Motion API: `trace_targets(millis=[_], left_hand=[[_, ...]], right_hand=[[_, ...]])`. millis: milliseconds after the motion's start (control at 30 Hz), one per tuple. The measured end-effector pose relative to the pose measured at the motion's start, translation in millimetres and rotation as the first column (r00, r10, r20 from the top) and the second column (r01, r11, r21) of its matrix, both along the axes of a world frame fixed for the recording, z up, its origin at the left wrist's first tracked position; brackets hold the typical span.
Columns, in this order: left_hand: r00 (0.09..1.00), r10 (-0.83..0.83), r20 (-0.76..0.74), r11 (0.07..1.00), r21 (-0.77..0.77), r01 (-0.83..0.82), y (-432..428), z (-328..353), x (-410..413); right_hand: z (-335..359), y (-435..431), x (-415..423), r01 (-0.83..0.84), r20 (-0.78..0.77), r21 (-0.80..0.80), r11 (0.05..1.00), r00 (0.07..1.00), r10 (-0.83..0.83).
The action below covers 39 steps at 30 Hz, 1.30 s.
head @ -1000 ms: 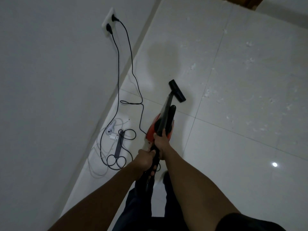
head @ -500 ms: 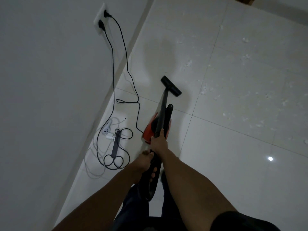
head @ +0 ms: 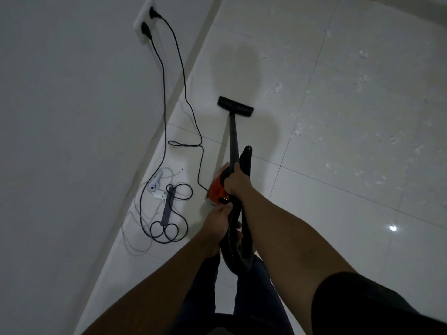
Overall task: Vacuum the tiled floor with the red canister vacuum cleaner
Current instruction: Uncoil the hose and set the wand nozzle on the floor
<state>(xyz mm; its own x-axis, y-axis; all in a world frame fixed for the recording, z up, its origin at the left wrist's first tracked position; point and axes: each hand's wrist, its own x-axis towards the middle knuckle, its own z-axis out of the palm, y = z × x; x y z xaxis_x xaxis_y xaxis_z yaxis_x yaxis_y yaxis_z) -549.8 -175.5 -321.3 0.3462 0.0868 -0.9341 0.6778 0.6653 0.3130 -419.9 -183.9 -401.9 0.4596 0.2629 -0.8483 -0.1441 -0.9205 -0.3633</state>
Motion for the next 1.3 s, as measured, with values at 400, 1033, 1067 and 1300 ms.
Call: trace_targets(millis=[400, 1033, 1067, 1300], left_hand=[[0.971, -0.230, 0.057, 0.962, 0.166, 0.218, 37, 3, 46], [0.951, -0.279, 0.131, 0.895, 0.394, 0.209, 8, -24, 107], [0.950, -0.292, 0.109, 0.873, 0.436, 0.218, 2, -27, 114], [0.880, -0.455, -0.135, 0.674, 0.595, 0.439, -29, -43, 180]], right_hand=[[3, 8, 39, 0.655, -0.453, 0.093, 0.750, 0.698, -0.554], [-20, 3, 127, 0.576, -0.311, 0.084, 0.813, 0.790, -0.528], [-23, -1, 136, 0.578, -0.318, 0.076, 0.812, 0.786, -0.530], [-37, -30, 198, 0.562, -0.322, 0.108, 0.820, 0.800, -0.506]])
